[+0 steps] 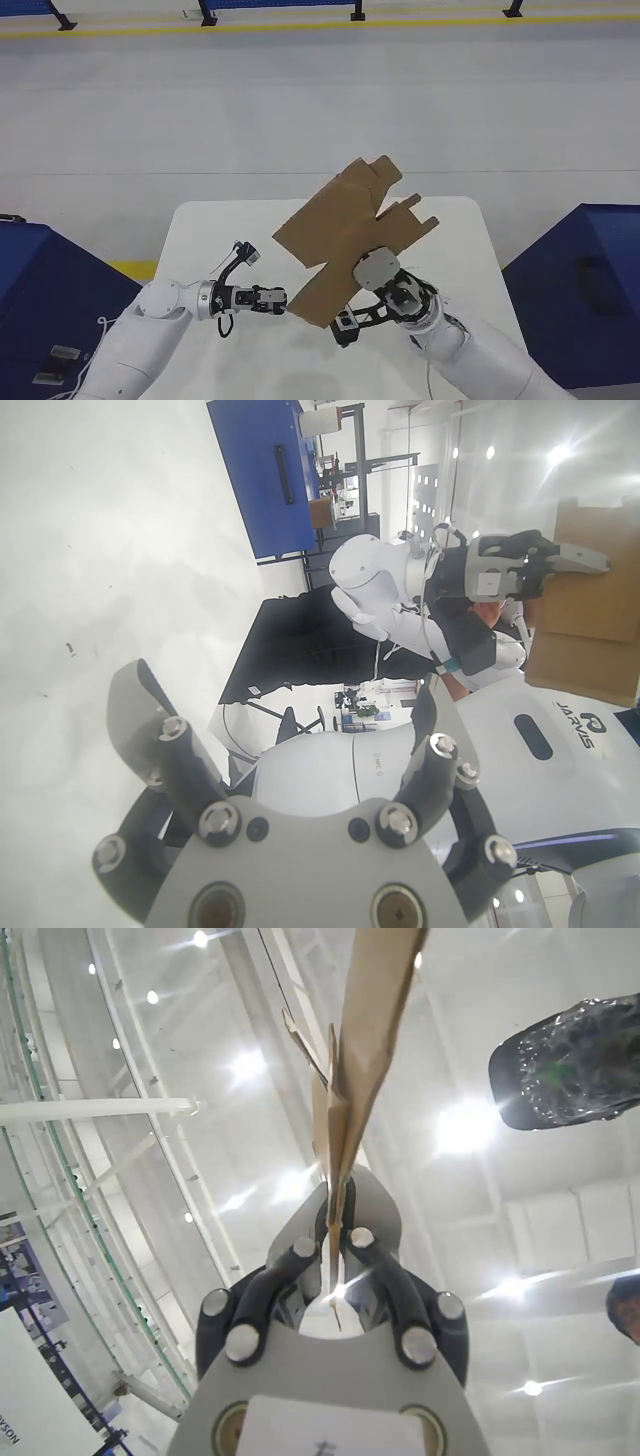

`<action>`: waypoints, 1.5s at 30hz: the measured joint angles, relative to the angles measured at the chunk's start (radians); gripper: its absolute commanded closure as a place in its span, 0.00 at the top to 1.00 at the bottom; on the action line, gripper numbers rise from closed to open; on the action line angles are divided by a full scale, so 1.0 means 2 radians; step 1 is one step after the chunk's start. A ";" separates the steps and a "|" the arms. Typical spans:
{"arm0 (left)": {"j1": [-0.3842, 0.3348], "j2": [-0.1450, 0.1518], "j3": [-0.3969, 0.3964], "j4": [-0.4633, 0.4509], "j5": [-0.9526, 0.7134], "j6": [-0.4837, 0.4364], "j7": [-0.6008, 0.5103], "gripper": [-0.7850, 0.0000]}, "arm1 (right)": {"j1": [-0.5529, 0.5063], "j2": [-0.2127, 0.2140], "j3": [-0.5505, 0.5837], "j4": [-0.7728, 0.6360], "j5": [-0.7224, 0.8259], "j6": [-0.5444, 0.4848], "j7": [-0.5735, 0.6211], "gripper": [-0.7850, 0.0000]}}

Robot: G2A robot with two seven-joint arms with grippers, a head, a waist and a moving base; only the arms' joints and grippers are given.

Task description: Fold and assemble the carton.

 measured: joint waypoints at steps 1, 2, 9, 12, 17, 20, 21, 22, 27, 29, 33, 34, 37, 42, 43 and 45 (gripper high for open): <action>0.000 0.000 0.000 0.000 0.000 0.000 0.000 1.00 | 0.002 0.000 0.011 0.003 -0.015 0.000 0.001 0.00; 0.000 0.000 0.000 0.000 0.000 0.000 0.000 1.00 | 0.004 0.000 0.027 0.005 -0.039 -0.002 0.006 0.00; 0.000 0.000 0.000 0.000 0.000 0.000 0.000 1.00 | -0.019 -0.004 0.146 -0.046 -0.476 -0.216 0.259 0.00; 0.000 0.000 0.000 0.000 0.000 0.000 0.000 1.00 | -0.019 0.001 0.174 -0.040 -0.672 -0.346 0.399 0.00; 0.000 0.000 0.000 0.000 0.000 0.000 0.000 1.00 | -0.044 0.006 0.234 -0.058 -0.833 -0.515 0.436 0.00; 0.000 0.000 0.000 0.000 0.000 0.000 0.000 1.00 | -0.057 0.006 0.246 -0.066 -0.838 -0.550 0.433 0.00; 0.000 0.000 0.000 0.000 0.000 0.000 0.000 1.00 | -0.057 0.006 0.246 -0.066 -0.837 -0.548 0.434 0.00; 0.000 0.000 0.000 0.000 0.000 0.000 0.000 1.00 | -0.056 0.006 0.245 -0.066 -0.836 -0.546 0.434 0.00; 0.000 0.000 0.000 0.000 0.000 0.000 0.000 1.00 | -0.056 0.006 0.247 -0.064 -0.837 -0.547 0.431 0.00; 0.000 0.000 0.000 0.000 0.000 0.000 0.000 1.00 | -0.051 0.007 0.271 -0.062 -0.859 -0.572 0.405 0.00; 0.000 0.000 0.000 0.000 0.000 0.000 0.000 1.00 | -0.062 0.016 0.369 -0.101 -0.968 -0.647 0.342 0.00; 0.000 0.000 0.000 0.000 0.000 0.000 0.000 1.00 | -0.074 0.018 0.404 -0.123 -0.999 -0.668 0.323 0.00; 0.000 0.000 0.000 0.000 0.000 0.000 0.000 1.00 | -0.110 0.020 0.489 -0.190 -1.079 -0.727 0.275 0.00; 0.000 0.000 0.000 0.000 0.000 0.000 0.000 1.00 | -0.179 0.011 0.619 -0.308 -1.267 -0.811 0.175 0.00; 0.000 0.000 0.000 0.000 0.000 0.000 0.000 1.00 | -0.190 0.008 0.641 -0.317 -1.319 -0.840 0.146 0.00; 0.000 0.000 0.000 0.000 0.000 0.000 0.000 1.00 | -0.206 0.002 0.659 -0.305 -1.377 -0.881 0.104 0.00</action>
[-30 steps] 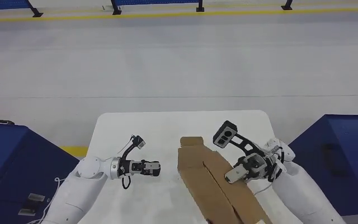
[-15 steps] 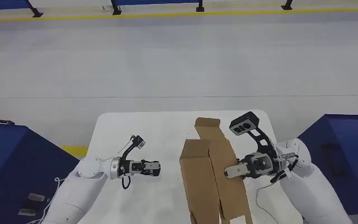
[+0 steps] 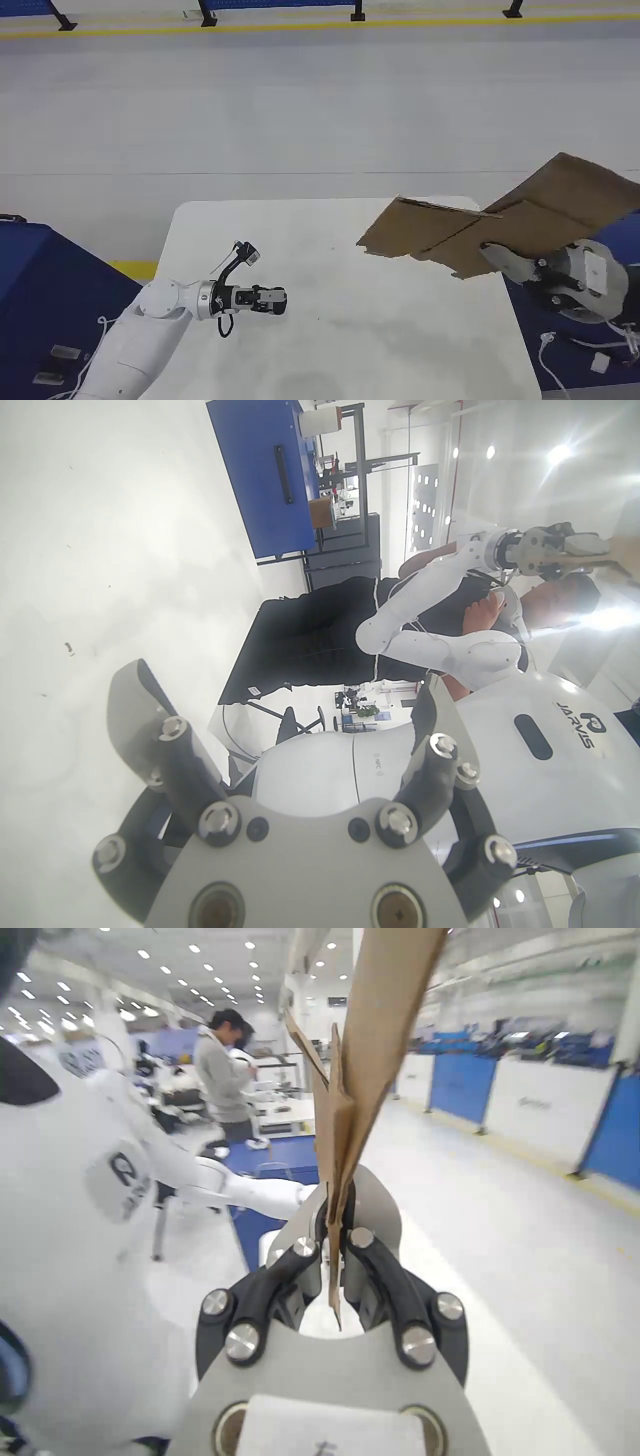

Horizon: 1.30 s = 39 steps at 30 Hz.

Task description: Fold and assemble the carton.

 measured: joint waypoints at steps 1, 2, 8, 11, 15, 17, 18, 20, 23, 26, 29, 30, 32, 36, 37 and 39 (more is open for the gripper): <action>0.000 0.000 0.000 0.000 0.000 0.000 0.000 1.00 | -0.011 -0.003 0.004 0.005 -0.030 -0.020 -0.026 0.00; 0.000 0.000 0.000 0.000 0.000 0.000 0.000 1.00 | -0.018 -0.006 0.004 0.006 -0.049 -0.031 -0.041 0.00; 0.000 0.000 0.000 0.000 0.000 0.000 0.000 1.00 | -0.025 -0.007 0.001 0.006 -0.065 -0.037 -0.052 0.00; 0.000 0.000 0.000 0.000 0.000 0.000 0.000 1.00 | -0.025 -0.007 0.001 0.006 -0.066 -0.037 -0.052 0.00; 0.000 0.000 0.000 0.000 0.000 0.000 0.000 1.00 | -0.003 -0.009 0.024 0.006 -0.128 -0.053 -0.087 0.00; 0.000 0.000 0.000 0.000 0.000 0.000 0.000 1.00 | 0.025 -0.013 0.054 0.006 -0.207 -0.073 -0.134 0.00; 0.000 0.000 0.000 0.000 0.000 0.000 0.000 1.00 | 0.038 -0.015 0.065 0.006 -0.246 -0.085 -0.161 0.00; 0.000 0.000 0.000 0.000 0.000 0.000 0.000 1.00 | 0.072 -0.021 0.086 0.006 -0.344 -0.116 -0.237 0.00; 0.000 0.000 0.000 0.000 0.000 0.000 0.000 1.00 | 0.131 -0.025 0.093 0.006 -0.524 -0.133 -0.399 0.00; 0.000 0.000 0.000 0.000 0.000 0.000 0.000 1.00 | 0.157 -0.022 0.071 0.006 -0.741 -0.111 -0.608 0.00; 0.000 0.000 0.000 0.000 0.000 0.000 0.000 1.00 | 0.103 -0.018 0.023 0.006 -0.975 0.005 -0.833 0.00; 0.000 0.000 0.000 0.000 0.000 0.000 0.000 1.00 | 0.069 -0.020 0.008 0.006 -1.039 0.061 -0.888 0.00; 0.000 0.000 0.000 0.000 0.000 0.000 0.000 1.00 | -0.009 -0.027 -0.019 0.006 -1.163 0.214 -0.978 0.00; 0.000 0.000 0.000 0.000 0.000 0.000 0.000 1.00 | -0.117 -0.037 -0.067 0.006 -1.325 0.452 -1.008 0.00; 0.000 0.000 0.000 0.000 0.000 0.000 0.000 1.00 | -0.139 -0.039 -0.081 0.006 -1.359 0.501 -0.982 0.00; 0.000 0.000 0.000 0.000 0.000 0.000 0.000 1.00 | -0.162 -0.041 -0.100 0.006 -1.396 0.557 -0.929 0.00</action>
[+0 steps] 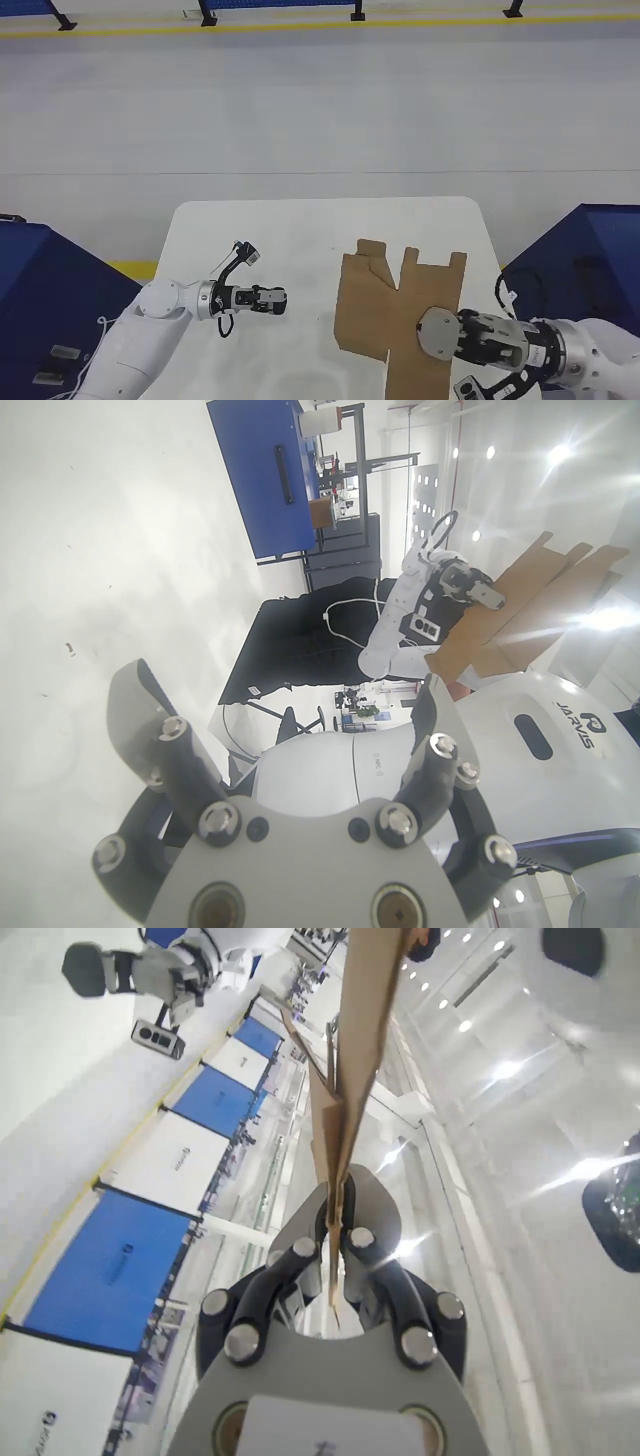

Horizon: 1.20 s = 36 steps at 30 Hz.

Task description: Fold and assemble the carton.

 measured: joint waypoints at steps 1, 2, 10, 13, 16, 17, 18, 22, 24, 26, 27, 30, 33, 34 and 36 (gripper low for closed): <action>0.000 0.000 0.000 0.000 0.000 0.000 0.000 1.00 | -0.010 -0.001 -0.011 0.000 -0.014 0.025 0.027 0.00; 0.000 0.000 0.000 0.000 0.000 0.000 0.000 1.00 | -0.013 -0.002 -0.016 0.000 -0.019 0.039 0.042 0.00; 0.000 0.000 0.000 0.000 0.000 0.000 0.000 1.00 | 0.011 -0.003 -0.021 0.000 0.107 -0.035 0.120 0.00; 0.000 0.000 0.000 0.000 0.000 0.000 0.000 1.00 | 0.043 0.000 0.003 0.000 0.247 -0.168 0.131 0.00; 0.000 0.000 0.000 0.000 0.000 0.000 0.000 1.00 | 0.085 0.007 0.039 0.000 0.398 -0.333 0.143 0.00; 0.000 0.000 0.000 0.000 0.000 0.000 0.000 1.00 | 0.092 0.008 0.048 0.000 0.444 -0.385 0.159 0.00; 0.000 0.000 0.000 0.000 0.000 0.000 0.000 1.00 | 0.097 0.009 0.055 0.000 0.493 -0.436 0.183 0.00; 0.000 0.000 0.000 0.000 0.000 0.000 0.000 1.00 | 0.089 0.016 0.062 0.001 0.731 -0.629 0.351 0.00; 0.000 0.000 0.000 0.000 0.000 0.000 0.000 1.00 | 0.082 0.022 0.056 0.010 0.830 -0.677 0.429 0.00; 0.000 0.000 0.000 0.000 0.000 0.000 0.000 1.00 | 0.081 0.023 0.054 0.013 0.920 -0.691 0.489 0.00; 0.000 0.000 0.000 0.000 0.000 0.000 0.000 1.00 | 0.081 0.023 0.054 0.013 0.942 -0.690 0.500 0.00; 0.000 0.000 0.000 0.000 0.000 0.000 0.000 1.00 | 0.081 0.023 0.055 0.012 0.948 -0.688 0.473 0.00; 0.000 0.000 0.000 0.000 0.000 0.000 0.000 1.00 | 0.081 0.023 0.055 0.012 0.887 -0.688 0.457 0.00; 0.000 0.000 0.000 0.000 0.000 0.000 0.000 1.00 | 0.081 0.023 0.055 0.012 0.880 -0.688 0.458 0.00; 0.000 0.000 0.000 0.000 0.000 0.000 0.000 1.00 | 0.080 0.023 0.052 0.013 0.886 -0.688 0.457 0.00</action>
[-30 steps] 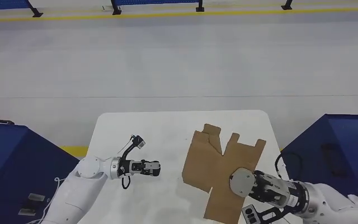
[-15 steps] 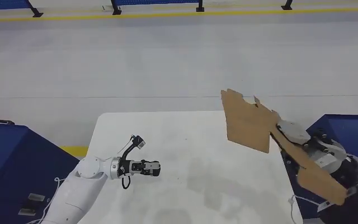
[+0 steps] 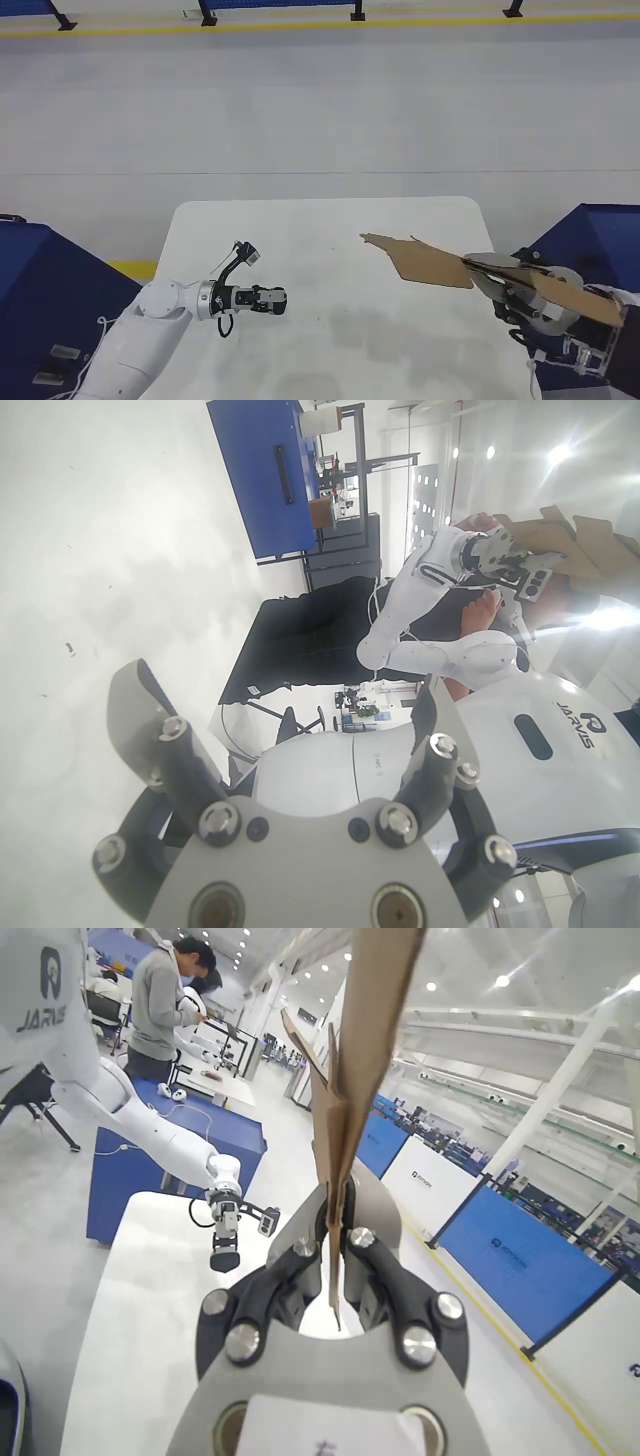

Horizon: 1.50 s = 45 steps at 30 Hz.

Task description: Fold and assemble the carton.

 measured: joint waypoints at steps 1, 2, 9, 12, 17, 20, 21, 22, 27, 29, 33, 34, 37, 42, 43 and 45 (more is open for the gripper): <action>0.000 0.000 0.000 0.000 0.000 0.000 0.000 1.00 | -0.005 0.000 -0.005 0.007 0.018 0.000 0.001 0.00; 0.000 0.000 0.000 0.000 0.000 0.000 0.000 1.00 | -0.010 0.002 -0.011 0.014 0.040 0.000 0.006 0.00; 0.000 0.000 0.000 0.000 0.000 0.000 0.000 1.00 | -0.015 0.041 -0.084 0.055 0.376 0.002 0.175 0.00; 0.000 0.000 0.000 0.000 0.000 0.000 0.000 1.00 | 0.012 0.064 -0.116 0.064 0.569 0.055 0.303 0.00; 0.000 0.000 0.000 0.000 0.000 0.000 0.000 1.00 | 0.092 0.086 -0.125 0.108 0.849 0.210 0.516 0.00; 0.000 0.000 0.000 0.000 0.000 0.000 0.000 1.00 | 0.125 0.087 -0.152 0.147 0.936 0.285 0.592 0.00; 0.000 0.000 0.000 0.000 0.000 0.000 0.000 1.00 | 0.134 0.087 -0.166 0.159 0.951 0.304 0.609 0.00; 0.000 0.000 0.000 0.000 0.000 0.000 0.000 1.00 | 0.146 0.086 -0.186 0.175 0.963 0.326 0.628 0.00; 0.000 0.000 0.000 0.000 0.000 0.000 0.000 1.00 | 0.192 0.078 -0.258 0.227 0.990 0.355 0.678 0.00; 0.000 0.000 0.000 0.000 0.000 0.000 0.000 1.00 | 0.207 0.075 -0.266 0.235 1.015 0.331 0.705 0.00; 0.000 0.000 0.000 0.000 0.000 0.000 0.000 1.00 | 0.208 0.075 -0.265 0.236 1.017 0.329 0.707 0.00; 0.000 0.000 0.000 0.000 0.000 0.000 0.000 1.00 | 0.208 0.075 -0.265 0.236 1.017 0.330 0.707 0.00; 0.000 0.000 0.000 0.000 0.000 0.000 0.000 1.00 | 0.208 0.075 -0.265 0.236 1.017 0.330 0.707 0.00; 0.000 0.000 0.000 0.000 0.000 0.000 0.000 1.00 | 0.208 0.075 -0.265 0.236 1.017 0.329 0.707 0.00; 0.000 0.000 0.000 0.000 0.000 0.000 0.000 1.00 | 0.208 0.075 -0.265 0.236 1.017 0.329 0.707 0.00; 0.000 0.000 0.000 0.000 0.000 0.000 0.000 1.00 | 0.208 0.075 -0.265 0.236 1.017 0.329 0.707 0.00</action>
